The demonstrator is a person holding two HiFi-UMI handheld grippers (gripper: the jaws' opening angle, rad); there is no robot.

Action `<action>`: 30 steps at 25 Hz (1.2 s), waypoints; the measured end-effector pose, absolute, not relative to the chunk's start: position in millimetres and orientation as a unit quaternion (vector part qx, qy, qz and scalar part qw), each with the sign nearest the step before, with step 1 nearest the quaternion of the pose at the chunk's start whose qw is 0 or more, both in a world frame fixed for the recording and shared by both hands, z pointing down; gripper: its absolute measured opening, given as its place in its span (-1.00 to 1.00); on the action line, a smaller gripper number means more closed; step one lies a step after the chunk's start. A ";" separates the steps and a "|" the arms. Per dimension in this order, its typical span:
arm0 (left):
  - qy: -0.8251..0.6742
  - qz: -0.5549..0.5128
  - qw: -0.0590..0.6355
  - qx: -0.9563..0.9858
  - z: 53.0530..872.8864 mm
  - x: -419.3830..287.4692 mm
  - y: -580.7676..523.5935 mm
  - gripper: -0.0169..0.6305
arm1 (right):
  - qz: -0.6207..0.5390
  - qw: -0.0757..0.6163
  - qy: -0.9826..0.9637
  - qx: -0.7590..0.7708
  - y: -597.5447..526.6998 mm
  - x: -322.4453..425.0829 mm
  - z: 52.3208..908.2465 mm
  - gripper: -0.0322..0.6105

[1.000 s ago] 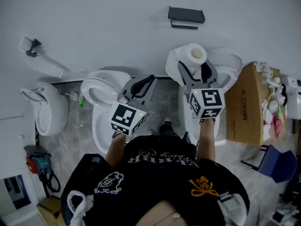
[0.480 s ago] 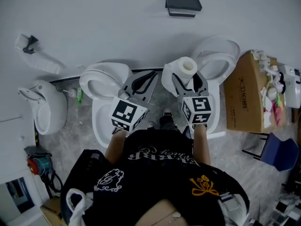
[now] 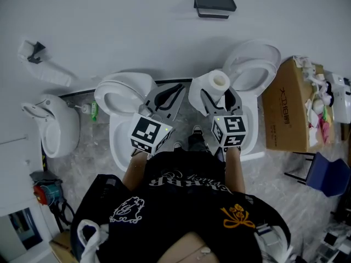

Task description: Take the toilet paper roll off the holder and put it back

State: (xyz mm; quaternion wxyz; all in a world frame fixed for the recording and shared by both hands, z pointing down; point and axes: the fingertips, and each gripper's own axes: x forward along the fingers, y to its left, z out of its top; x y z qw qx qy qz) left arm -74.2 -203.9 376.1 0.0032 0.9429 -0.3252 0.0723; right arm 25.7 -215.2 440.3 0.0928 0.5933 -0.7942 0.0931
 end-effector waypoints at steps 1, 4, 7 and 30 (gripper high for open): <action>-0.325 0.072 0.004 0.943 376.3 -74.8 -204.6 -0.83 | 0.093 0.093 -0.794 0.593 -215.6 25.2 440.1 0.11; -0.327 0.071 0.005 0.942 376.8 -75.9 -208.8 -0.83 | 0.093 0.093 -0.796 0.591 -218.7 23.4 438.7 0.11; -0.329 0.071 0.006 0.942 377.1 -75.2 -215.5 -0.83 | 0.092 0.089 -0.799 0.588 -225.1 23.3 434.2 0.11; -0.385 0.054 0.008 0.921 362.6 -54.8 -314.2 -0.83 | -0.005 0.076 -0.830 0.552 -372.1 64.2 344.1 0.11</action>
